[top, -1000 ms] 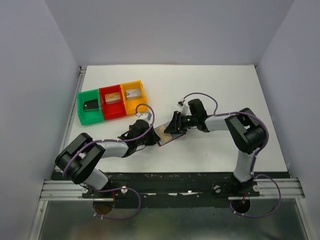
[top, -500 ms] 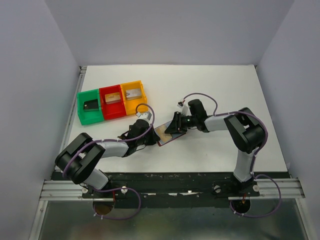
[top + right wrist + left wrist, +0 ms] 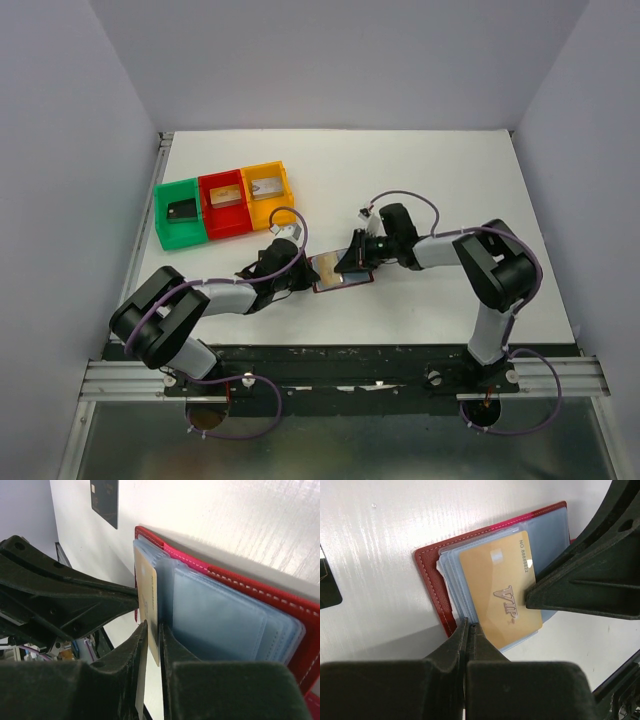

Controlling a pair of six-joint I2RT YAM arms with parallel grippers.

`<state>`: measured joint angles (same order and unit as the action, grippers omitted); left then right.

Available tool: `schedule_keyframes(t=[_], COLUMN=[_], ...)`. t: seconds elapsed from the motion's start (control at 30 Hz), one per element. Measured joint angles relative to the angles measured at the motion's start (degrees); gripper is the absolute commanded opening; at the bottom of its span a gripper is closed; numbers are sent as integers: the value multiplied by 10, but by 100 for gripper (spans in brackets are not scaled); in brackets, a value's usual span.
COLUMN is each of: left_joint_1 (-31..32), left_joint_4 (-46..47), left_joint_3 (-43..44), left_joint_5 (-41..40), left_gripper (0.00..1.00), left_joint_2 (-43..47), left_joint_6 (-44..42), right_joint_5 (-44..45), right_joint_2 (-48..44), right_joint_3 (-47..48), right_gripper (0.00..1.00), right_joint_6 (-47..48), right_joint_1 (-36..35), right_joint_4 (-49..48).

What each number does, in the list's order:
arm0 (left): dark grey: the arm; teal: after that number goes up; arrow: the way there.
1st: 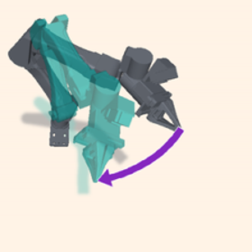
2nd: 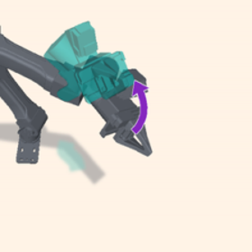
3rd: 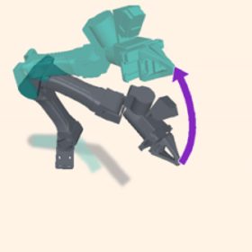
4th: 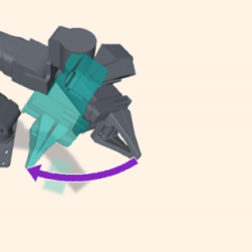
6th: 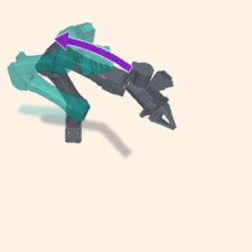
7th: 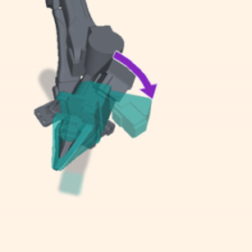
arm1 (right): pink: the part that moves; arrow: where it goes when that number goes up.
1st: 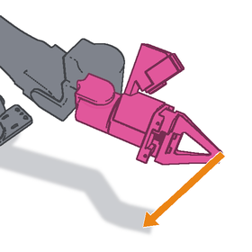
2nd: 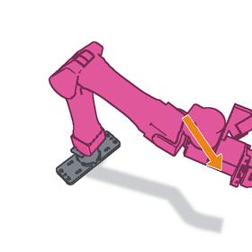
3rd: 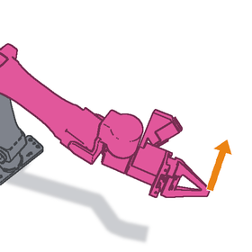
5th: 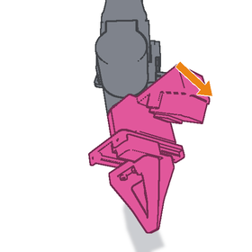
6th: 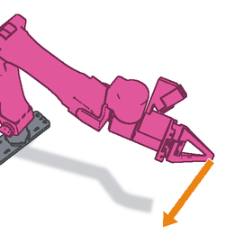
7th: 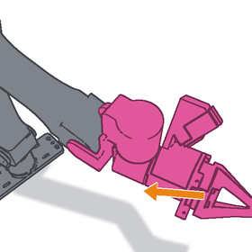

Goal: Take the credit cards out of the card holder
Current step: Remove the credit card from the card holder.

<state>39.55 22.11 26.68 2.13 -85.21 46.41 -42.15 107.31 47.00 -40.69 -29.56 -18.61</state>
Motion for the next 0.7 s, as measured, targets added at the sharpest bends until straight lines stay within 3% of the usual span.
schedule_keyframes(t=[0.4,0.7], left_joint_1=[0,0], left_joint_4=[-3,-3], left_joint_3=[0,0], left_joint_5=[-3,-5], left_gripper=[0,0], left_joint_2=[2,2], left_joint_6=[4,7], right_joint_5=[-2,-25], right_joint_2=[-27,-38], right_joint_3=[-23,-36], right_gripper=[10,12], right_joint_6=[-8,-15], right_joint_1=[-3,5], right_joint_4=[13,14])
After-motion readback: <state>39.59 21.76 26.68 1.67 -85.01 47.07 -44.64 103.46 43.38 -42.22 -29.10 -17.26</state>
